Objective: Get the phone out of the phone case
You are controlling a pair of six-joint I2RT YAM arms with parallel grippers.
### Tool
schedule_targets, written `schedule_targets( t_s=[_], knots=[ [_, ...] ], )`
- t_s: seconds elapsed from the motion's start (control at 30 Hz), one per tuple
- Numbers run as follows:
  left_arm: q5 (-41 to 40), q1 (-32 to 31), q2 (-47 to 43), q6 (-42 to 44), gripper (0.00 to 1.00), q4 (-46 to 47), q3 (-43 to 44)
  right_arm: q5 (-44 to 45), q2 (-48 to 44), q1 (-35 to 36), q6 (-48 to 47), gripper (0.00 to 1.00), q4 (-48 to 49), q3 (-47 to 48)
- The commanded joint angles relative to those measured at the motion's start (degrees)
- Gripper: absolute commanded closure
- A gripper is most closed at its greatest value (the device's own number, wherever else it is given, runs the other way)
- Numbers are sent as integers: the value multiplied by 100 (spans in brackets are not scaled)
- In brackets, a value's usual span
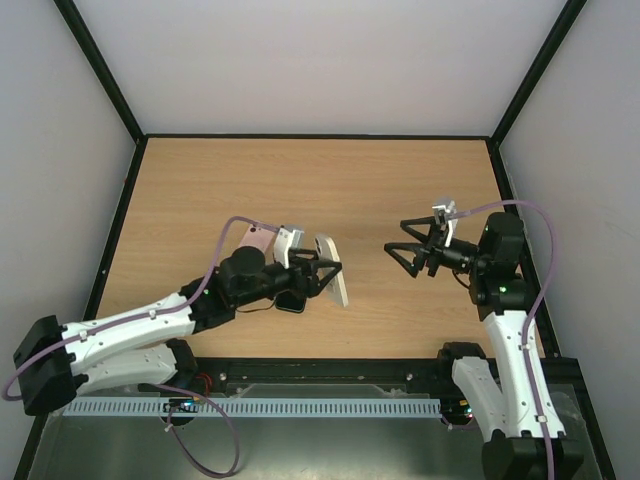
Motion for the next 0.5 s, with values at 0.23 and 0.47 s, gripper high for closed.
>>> schedule_targets(
  t_s=[0.23,0.47],
  knots=[
    [668,229,-241,178,50,1481,657,-1942,398,889,1351,2,575,593],
    [1103,268,182,157,51,1460,1235,-1617,815,1431,1340,3,235,720]
  ],
)
